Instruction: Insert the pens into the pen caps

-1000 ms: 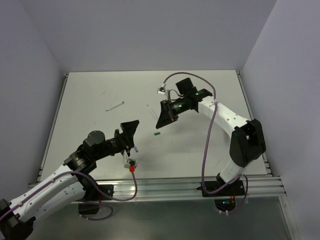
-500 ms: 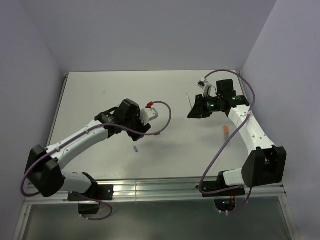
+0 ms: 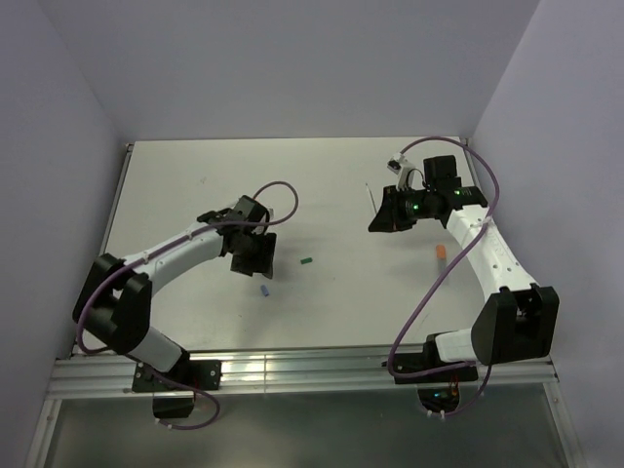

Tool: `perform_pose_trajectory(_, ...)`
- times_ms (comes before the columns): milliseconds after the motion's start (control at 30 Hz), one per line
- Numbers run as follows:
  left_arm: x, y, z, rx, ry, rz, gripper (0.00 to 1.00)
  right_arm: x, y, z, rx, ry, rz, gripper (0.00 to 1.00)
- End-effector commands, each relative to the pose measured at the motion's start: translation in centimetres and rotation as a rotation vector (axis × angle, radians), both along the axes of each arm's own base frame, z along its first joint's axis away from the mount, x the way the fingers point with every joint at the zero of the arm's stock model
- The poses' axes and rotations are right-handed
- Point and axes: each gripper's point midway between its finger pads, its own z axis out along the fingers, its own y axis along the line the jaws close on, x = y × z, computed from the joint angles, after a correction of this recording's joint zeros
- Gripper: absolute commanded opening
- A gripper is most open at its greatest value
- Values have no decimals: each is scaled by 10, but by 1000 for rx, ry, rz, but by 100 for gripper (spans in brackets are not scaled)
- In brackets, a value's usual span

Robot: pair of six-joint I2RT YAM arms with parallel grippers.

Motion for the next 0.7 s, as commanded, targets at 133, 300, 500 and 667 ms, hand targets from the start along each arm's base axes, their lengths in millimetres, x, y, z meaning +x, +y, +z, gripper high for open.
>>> perform_pose_trajectory(133,-4,7,-31,-11,124,106,58,1,-2,-4,-5,6,12,0)
perform_pose_trajectory(300,-11,6,-37,-23,152,106,55,2,-2,-11,-3,27,19,0)
perform_pose_trajectory(500,-14,3,-46,-24,190,106,52,4,-2,-13,3,35,24,0)
perform_pose_trajectory(667,-15,-1,-54,8,199,82,49,3,-3,-15,5,41,24,0)
